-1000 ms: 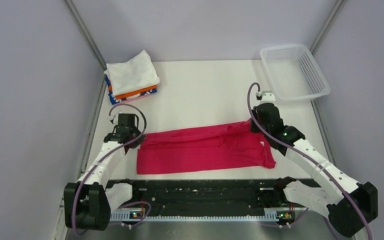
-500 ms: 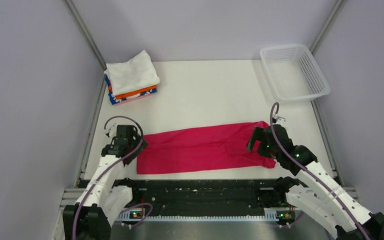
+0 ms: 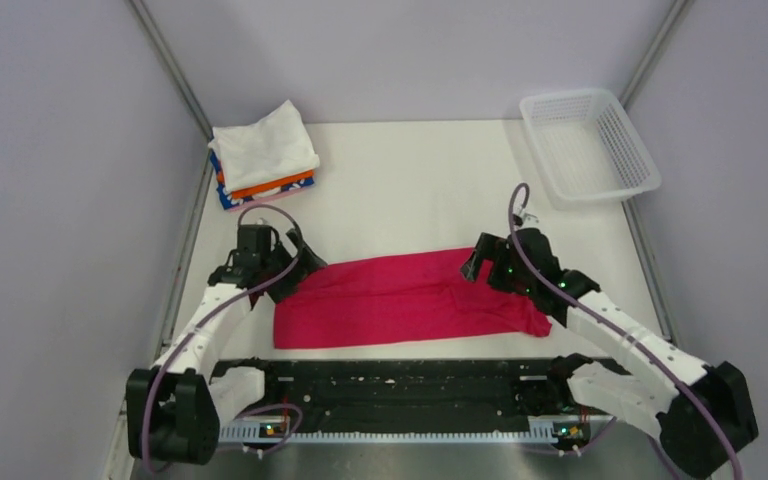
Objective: Fold and stack the t-shirts
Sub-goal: Rotate the tshirt 90 degrees
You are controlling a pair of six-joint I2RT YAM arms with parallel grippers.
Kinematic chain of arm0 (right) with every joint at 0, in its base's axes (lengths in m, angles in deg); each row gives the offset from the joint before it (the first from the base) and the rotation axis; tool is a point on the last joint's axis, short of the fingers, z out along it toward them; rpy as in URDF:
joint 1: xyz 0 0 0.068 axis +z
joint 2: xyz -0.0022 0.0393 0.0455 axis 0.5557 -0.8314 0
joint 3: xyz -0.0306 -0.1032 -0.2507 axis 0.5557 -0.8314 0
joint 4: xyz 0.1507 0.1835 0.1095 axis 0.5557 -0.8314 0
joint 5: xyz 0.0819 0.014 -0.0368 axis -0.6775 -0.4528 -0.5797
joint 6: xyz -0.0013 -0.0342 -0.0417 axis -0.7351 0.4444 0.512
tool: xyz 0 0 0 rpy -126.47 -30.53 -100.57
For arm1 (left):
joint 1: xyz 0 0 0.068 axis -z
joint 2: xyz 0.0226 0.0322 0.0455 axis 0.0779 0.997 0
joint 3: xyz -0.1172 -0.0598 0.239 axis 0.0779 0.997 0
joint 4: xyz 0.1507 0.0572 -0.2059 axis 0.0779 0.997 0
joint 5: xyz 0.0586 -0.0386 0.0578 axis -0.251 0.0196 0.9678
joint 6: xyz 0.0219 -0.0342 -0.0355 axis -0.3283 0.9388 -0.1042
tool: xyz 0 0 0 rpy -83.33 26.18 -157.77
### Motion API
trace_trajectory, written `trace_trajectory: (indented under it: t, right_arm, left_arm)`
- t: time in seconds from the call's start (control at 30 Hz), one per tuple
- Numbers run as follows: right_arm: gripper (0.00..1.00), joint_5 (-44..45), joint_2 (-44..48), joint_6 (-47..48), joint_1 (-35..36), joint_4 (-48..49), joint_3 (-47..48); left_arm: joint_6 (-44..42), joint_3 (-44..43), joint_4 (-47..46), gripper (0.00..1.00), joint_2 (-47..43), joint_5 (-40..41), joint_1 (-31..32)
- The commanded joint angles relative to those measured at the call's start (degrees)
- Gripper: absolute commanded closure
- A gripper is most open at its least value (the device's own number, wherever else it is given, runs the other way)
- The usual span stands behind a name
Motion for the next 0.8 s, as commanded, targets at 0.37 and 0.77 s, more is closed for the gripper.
trace_trajectory:
  t: [0.37,0.77]
  right_arm:
    - [0.01,3.62,-15.99,-4.52,-3.65,7.27,-7.26]
    - [0.01,-0.69,-41.51,4.16,-12.54,15.56,11.88]
  left_arm:
    - [-3.21,3.27,-0.02,0.01,8.61,8.69,0.23]
    - [-1.75,6.5,-3.76,0.02,5.37,-1.43,2.18]
